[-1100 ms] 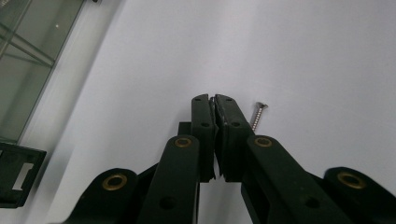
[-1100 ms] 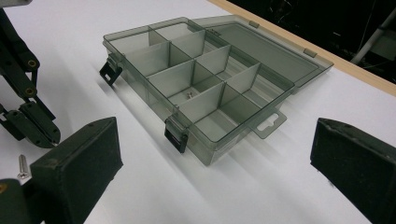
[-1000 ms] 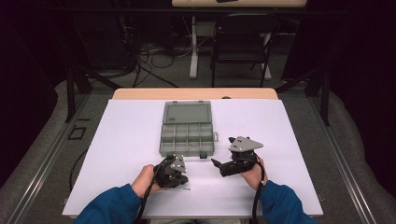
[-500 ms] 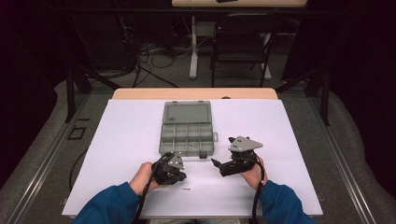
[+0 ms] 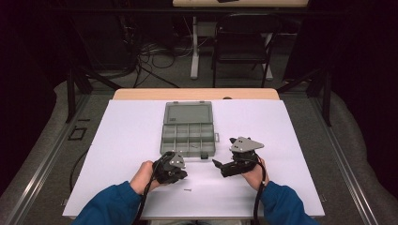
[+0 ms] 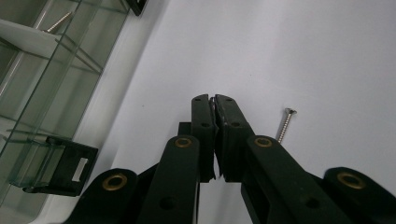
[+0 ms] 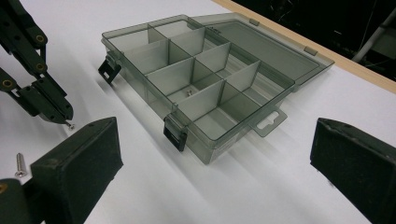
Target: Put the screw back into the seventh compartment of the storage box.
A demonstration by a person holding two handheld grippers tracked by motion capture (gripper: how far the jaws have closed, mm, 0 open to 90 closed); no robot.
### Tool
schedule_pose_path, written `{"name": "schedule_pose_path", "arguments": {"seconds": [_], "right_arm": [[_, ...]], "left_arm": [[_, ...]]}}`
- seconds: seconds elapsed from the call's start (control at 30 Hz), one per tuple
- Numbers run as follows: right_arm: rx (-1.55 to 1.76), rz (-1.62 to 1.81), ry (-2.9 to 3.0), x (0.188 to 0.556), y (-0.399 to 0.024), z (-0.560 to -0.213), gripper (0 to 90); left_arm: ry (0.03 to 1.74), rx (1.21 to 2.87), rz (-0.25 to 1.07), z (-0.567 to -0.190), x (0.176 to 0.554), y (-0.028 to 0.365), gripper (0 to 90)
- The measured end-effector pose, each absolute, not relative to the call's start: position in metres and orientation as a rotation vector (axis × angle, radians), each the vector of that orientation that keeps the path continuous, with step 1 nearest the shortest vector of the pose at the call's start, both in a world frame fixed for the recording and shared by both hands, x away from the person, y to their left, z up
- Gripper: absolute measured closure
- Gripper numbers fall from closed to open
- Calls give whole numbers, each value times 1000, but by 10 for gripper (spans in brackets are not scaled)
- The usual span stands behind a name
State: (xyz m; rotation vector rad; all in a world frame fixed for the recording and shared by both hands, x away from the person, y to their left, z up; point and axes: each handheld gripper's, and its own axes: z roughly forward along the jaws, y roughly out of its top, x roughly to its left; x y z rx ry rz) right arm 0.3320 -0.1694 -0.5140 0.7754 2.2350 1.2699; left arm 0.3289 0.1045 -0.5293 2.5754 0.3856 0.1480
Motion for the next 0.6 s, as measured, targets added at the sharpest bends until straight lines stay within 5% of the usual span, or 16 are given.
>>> {"name": "schedule_pose_path", "arguments": {"seconds": [0.6], "right_arm": [[769,1273,2236,332,-168,-515,9]], "left_arm": [[379,2564,192,-521,336,103,869]]}}
